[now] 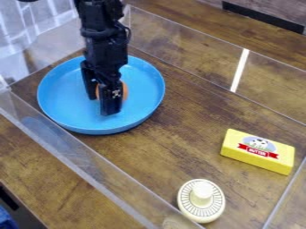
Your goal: Remove the orange ball from inside the blue tray and put it on the table
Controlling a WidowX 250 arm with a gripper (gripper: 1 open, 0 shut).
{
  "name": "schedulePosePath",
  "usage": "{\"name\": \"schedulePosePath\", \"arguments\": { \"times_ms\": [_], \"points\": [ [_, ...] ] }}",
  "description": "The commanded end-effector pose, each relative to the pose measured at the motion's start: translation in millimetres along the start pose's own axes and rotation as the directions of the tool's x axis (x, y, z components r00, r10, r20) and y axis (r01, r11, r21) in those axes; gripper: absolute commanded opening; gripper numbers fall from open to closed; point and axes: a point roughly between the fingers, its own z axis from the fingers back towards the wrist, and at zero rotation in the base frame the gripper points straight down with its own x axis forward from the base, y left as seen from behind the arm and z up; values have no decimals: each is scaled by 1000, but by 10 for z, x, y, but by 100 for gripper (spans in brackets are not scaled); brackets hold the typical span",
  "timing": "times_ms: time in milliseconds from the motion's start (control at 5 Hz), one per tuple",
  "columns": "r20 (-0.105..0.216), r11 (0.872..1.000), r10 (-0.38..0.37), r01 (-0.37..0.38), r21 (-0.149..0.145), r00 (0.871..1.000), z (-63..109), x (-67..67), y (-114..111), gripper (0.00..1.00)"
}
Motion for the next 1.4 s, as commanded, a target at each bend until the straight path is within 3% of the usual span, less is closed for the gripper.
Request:
{"name": "schedulePosePath", "arguments": {
  "times_ms": [0,200,400,600,1200],
  "points": [
    [41,1000,5,-6,23,999,108,48,97,100],
    [52,1000,-4,2,28,999,106,78,109,100],
    [62,999,-12,10,34,998,108,109,122,0],
    [67,999,-18,16,37,998,116,125,127,0],
    [96,997,-29,22,77,995,406,199,134,0]
  ]
}}
